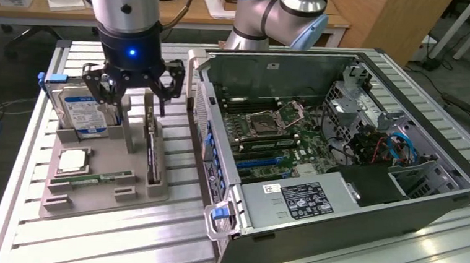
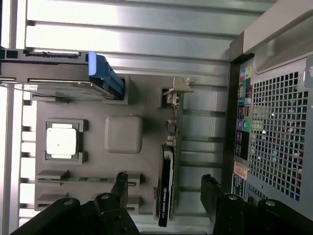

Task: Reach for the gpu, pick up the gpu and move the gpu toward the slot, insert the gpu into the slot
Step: 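Pick up the gpu and move the gpu toward the slot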

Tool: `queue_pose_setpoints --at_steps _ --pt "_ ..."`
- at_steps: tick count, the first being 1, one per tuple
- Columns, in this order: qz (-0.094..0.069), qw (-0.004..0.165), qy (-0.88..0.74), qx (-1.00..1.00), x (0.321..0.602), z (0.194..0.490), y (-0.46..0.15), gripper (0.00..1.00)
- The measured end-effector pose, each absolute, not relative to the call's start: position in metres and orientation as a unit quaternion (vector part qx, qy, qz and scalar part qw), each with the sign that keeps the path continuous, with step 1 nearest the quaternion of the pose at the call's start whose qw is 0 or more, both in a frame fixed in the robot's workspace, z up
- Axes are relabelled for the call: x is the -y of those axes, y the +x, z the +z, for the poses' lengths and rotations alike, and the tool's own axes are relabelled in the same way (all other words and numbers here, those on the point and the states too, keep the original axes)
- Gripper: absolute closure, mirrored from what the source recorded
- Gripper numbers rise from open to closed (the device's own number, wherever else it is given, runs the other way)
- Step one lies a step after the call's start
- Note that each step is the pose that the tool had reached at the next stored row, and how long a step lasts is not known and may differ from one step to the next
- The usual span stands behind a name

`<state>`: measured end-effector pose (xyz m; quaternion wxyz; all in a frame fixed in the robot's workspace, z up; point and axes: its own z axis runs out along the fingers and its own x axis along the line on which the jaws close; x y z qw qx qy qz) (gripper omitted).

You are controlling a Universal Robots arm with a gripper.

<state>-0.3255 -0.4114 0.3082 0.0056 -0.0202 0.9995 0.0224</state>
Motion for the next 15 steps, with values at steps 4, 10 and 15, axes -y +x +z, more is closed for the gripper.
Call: queue_pose_setpoints --at_steps 4,10,15 --pt "0.022 0.006 -0.02 -1.0 0.413 0.303 -0.325 0.29" --pt "0.022 0.006 -0.02 -1.0 0.414 0.295 -0.322 0.29" --pt "0.022 0.006 -0.02 -1.0 0.415 0.289 -0.32 0.29"
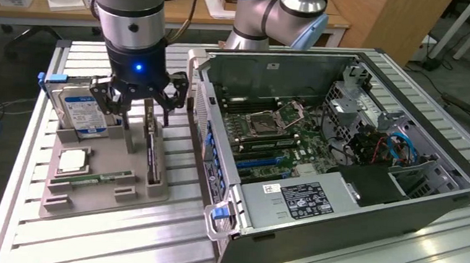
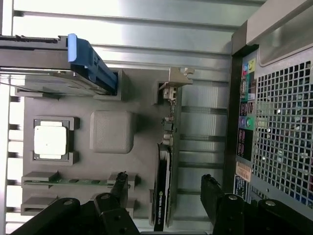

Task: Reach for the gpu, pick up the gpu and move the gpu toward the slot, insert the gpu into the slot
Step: 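Pick up the gpu and move the gpu toward the slot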

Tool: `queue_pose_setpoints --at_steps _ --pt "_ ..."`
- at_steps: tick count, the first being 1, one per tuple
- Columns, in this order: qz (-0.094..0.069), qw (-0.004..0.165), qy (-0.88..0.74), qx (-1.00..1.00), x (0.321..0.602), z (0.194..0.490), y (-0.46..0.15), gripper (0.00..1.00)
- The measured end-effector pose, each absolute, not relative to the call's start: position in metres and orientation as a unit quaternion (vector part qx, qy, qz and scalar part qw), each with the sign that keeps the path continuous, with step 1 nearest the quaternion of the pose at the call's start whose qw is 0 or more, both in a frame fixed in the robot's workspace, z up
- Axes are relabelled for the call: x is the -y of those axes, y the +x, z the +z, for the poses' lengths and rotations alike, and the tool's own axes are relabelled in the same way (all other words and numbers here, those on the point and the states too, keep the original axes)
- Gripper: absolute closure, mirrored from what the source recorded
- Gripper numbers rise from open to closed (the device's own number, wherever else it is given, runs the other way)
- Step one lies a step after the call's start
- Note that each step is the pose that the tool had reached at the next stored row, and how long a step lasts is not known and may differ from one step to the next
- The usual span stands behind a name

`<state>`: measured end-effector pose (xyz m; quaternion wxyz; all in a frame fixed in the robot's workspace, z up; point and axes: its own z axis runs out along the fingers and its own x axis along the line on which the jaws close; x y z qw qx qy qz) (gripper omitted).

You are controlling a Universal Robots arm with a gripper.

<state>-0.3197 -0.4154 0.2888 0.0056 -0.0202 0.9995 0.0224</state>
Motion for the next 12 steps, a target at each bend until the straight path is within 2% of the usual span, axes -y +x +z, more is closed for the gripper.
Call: queue_pose_setpoints --at_steps 12 --pt "0.022 0.006 -0.02 -1.0 0.418 0.272 -0.318 0.29"
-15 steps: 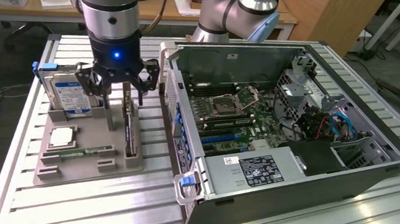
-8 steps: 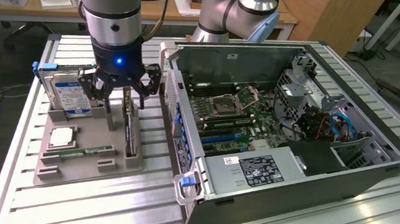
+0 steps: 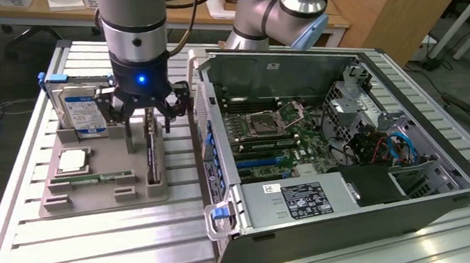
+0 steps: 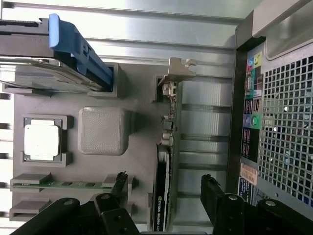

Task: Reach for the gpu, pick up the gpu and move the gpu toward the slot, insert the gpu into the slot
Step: 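Pick up the gpu and move the gpu toward the slot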

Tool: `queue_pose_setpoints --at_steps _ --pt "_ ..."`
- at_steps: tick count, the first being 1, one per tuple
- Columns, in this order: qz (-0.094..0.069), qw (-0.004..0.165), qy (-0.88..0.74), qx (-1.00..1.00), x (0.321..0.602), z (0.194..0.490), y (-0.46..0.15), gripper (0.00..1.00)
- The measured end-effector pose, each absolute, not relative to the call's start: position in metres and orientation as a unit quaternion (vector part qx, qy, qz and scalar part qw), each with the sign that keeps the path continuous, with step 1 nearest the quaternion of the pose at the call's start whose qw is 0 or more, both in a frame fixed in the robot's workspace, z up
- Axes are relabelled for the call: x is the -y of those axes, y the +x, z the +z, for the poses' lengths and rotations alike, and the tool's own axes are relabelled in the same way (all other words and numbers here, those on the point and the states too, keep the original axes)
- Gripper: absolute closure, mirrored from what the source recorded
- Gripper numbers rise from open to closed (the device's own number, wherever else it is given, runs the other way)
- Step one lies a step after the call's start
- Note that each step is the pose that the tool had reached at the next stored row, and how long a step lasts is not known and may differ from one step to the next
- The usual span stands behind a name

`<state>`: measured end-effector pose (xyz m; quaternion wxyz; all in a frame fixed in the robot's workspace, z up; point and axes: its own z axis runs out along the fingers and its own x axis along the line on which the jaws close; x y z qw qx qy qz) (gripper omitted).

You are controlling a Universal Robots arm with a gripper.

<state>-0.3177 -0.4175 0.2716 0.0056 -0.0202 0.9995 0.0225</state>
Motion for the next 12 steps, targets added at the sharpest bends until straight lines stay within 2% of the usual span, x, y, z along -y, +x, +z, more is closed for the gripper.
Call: queue_pose_setpoints --at_steps 12 --pt "0.023 0.006 -0.016 -1.0 0.422 0.257 -0.317 0.29"
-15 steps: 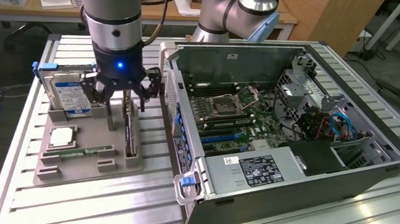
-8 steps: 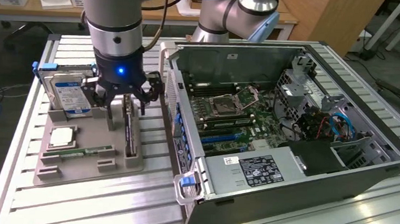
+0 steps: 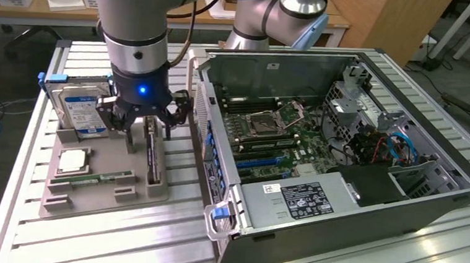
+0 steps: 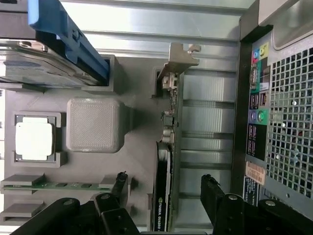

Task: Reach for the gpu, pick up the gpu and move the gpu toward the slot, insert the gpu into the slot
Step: 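Pick up the gpu and move the gpu toward the slot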

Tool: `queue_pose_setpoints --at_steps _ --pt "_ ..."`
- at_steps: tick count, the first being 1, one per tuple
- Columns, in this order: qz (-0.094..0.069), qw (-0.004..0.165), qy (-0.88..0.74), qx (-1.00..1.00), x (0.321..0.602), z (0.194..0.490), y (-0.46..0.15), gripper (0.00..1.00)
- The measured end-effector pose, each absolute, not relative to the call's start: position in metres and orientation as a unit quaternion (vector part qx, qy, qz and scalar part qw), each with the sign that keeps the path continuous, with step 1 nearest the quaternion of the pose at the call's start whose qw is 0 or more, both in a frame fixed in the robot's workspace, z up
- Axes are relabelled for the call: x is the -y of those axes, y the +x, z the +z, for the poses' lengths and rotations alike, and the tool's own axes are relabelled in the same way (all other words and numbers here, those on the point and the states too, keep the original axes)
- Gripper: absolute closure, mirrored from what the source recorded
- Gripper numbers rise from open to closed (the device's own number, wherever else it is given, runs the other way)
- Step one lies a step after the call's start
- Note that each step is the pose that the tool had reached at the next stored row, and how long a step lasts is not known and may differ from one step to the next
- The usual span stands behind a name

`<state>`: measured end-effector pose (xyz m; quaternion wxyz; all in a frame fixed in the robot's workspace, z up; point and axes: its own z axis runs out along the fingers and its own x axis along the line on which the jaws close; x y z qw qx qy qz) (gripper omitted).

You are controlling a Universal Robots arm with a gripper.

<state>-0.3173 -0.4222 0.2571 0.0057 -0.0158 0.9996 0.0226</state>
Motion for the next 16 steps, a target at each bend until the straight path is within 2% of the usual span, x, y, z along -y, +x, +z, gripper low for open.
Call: queue_pose_setpoints --at_steps 16 --pt "0.022 0.006 -0.004 -1.0 0.422 0.232 -0.317 0.29"
